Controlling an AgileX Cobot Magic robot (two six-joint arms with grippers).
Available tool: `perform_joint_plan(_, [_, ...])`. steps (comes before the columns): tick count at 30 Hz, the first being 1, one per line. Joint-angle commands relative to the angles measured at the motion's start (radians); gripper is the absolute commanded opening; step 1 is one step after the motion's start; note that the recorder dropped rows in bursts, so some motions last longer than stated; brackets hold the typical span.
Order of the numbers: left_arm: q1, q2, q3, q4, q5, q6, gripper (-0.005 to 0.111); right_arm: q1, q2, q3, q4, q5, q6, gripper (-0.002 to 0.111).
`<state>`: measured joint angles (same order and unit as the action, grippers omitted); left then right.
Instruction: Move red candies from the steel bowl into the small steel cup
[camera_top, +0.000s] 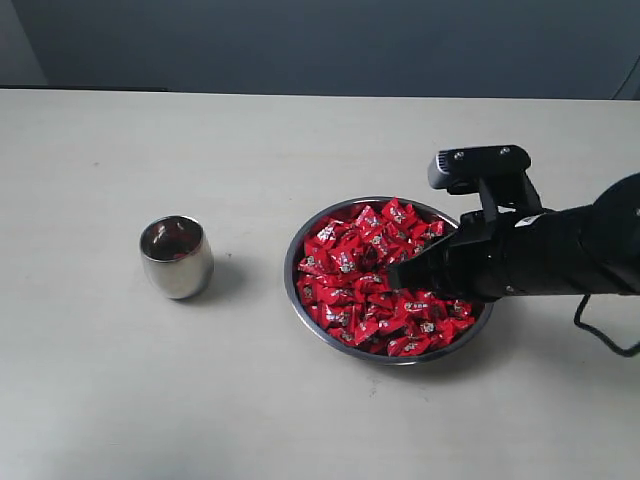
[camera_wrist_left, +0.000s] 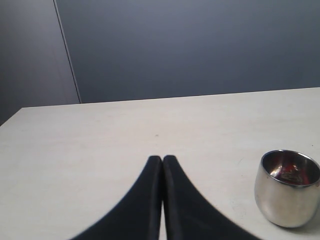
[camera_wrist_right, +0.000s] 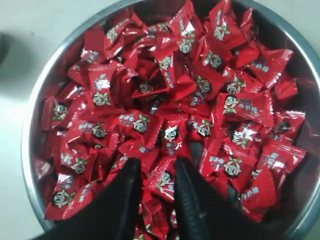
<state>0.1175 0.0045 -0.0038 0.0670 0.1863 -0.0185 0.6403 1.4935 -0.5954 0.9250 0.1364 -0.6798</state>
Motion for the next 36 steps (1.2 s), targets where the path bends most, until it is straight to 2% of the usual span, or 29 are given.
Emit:
perform_joint_plan(1, [0.001,-0.004,0.004,0.001,-0.006,-0.001,0.0,-0.081,0.041,-0.076,-0.065,0.109,0.007,0.024])
perform_joint_plan(4, [0.001,-0.004,0.004,0.001,-0.006,-0.001,0.0,-0.104,0.057,-0.13,-0.147,0.188,0.088,0.024])
perform_joint_plan(7, [0.001,-0.004,0.004,0.001,-0.006,-0.001,0.0,-0.122,0.085,-0.183,-0.306,0.257,0.236,0.025])
perform_joint_plan(10, [0.001,-0.004,0.004,0.001,-0.006,-0.001,0.0,-0.122,0.112,-0.25,-0.452,0.33,0.356,0.033])
perform_joint_plan(12, [0.001,-0.004,0.004,0.001,-0.006,-0.001,0.0,-0.122,0.117,-0.285,-0.478,0.359,0.383,0.037])
perform_joint_plan(17, [0.001,-0.004,0.004,0.001,-0.006,-0.001,0.0,-0.122,0.157,-0.35,-0.517,0.48,0.434,0.037])
perform_joint_plan(36, [0.001,-0.004,0.004,0.001,-0.006,-0.001,0.0,-0.12,0.263,-0.348,-0.539,0.507,0.494,0.037])
